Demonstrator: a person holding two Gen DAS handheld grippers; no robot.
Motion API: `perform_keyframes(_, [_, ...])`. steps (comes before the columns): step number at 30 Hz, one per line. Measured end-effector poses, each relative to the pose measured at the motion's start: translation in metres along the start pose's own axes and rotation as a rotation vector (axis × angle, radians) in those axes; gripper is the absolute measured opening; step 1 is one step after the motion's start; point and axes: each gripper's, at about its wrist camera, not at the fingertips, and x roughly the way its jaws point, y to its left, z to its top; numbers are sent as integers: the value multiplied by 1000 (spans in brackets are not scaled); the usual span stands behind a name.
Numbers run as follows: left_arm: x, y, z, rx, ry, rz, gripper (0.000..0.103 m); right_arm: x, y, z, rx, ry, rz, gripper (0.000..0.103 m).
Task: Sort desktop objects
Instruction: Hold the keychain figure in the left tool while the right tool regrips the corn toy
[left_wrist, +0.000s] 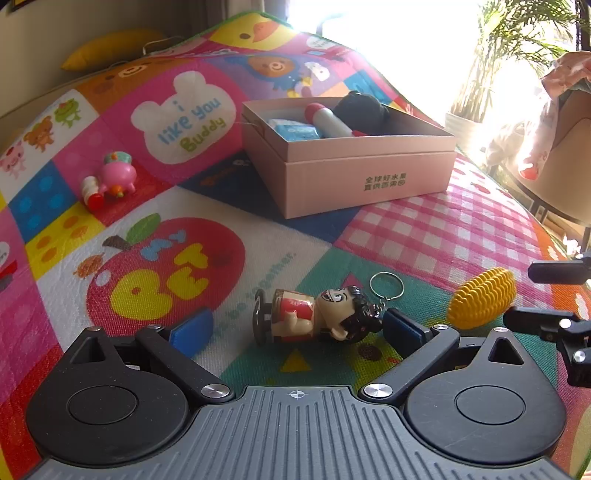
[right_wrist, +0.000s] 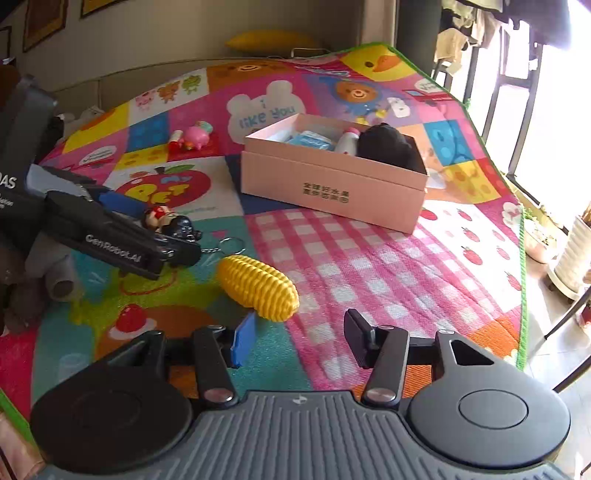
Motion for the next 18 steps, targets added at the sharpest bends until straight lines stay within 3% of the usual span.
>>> perform_keyframes(3, [0, 0, 0, 0, 0, 0, 102, 2, -9, 2, 40, -4, -25, 57])
perform_keyframes(8, [0, 0, 0, 0, 1, 0, 102, -4, 1, 3, 36, -60, 62, 75])
perform_keyframes(13, [0, 5, -1, -14, 3, 15, 102, 3, 20, 13, -117, -68, 76, 77])
perform_keyframes(18, [-2, 11, -2, -32, 0, 17, 102, 3, 17, 18, -82, -32, 126, 77])
